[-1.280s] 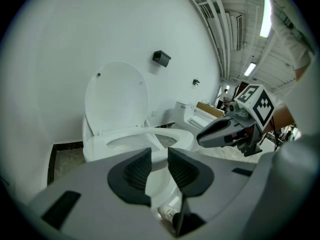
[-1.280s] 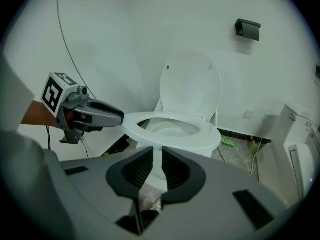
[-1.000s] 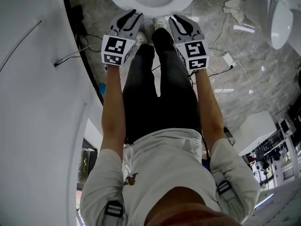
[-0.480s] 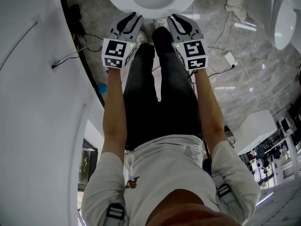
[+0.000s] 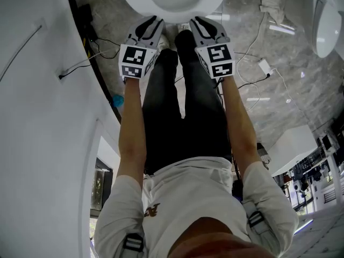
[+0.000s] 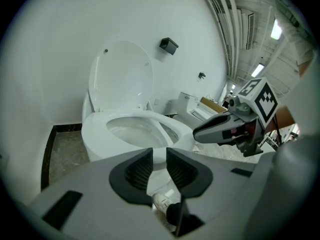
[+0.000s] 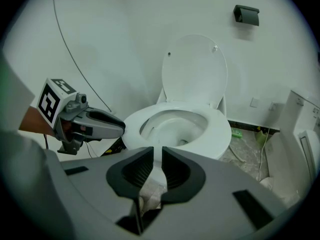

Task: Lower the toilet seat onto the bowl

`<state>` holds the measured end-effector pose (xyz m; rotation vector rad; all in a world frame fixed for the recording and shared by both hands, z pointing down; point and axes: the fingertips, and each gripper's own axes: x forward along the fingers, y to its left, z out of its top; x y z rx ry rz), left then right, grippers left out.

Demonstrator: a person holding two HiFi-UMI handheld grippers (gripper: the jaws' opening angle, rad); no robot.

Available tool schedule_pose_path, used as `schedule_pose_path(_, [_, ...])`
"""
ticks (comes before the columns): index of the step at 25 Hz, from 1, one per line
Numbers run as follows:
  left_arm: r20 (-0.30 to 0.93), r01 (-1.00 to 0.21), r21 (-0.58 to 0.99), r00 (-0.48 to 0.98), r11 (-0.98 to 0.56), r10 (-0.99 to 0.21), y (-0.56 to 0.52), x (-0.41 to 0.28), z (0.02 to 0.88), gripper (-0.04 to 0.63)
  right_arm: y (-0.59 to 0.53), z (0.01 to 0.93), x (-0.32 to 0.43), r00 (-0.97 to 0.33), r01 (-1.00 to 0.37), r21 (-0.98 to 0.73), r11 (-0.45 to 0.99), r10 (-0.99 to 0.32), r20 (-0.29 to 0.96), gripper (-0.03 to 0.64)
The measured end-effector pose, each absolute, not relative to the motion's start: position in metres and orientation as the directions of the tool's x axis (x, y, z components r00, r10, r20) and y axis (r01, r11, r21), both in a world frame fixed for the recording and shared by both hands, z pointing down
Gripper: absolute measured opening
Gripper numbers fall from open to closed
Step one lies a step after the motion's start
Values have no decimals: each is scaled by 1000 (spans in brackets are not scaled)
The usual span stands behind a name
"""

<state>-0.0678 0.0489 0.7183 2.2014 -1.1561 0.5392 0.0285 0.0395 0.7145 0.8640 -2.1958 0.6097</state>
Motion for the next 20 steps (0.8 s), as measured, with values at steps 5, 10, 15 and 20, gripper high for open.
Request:
schedule_pose_path(5, [603,-834,321,546,-449,-582,51,-67,730,100,43,729,27,-534,-724,-177,666,-379,756,67])
schedule_pose_path(10, [615,-829,330,552,-452,-563,55,-67,741,98,48,743,26,-525,-722,-183,668,-356,773,67])
schedule_pose_path(15, [634,-828,339,552,-447,-542,57,-66,755,98,50,757,25,-525,-715,-191,673,-335,783,67])
schedule_pose_path(20, [648,-830,345,549,-438,-528,58,-68,767,86,51,768,25,-512,-718,-192,669,-321,797,66])
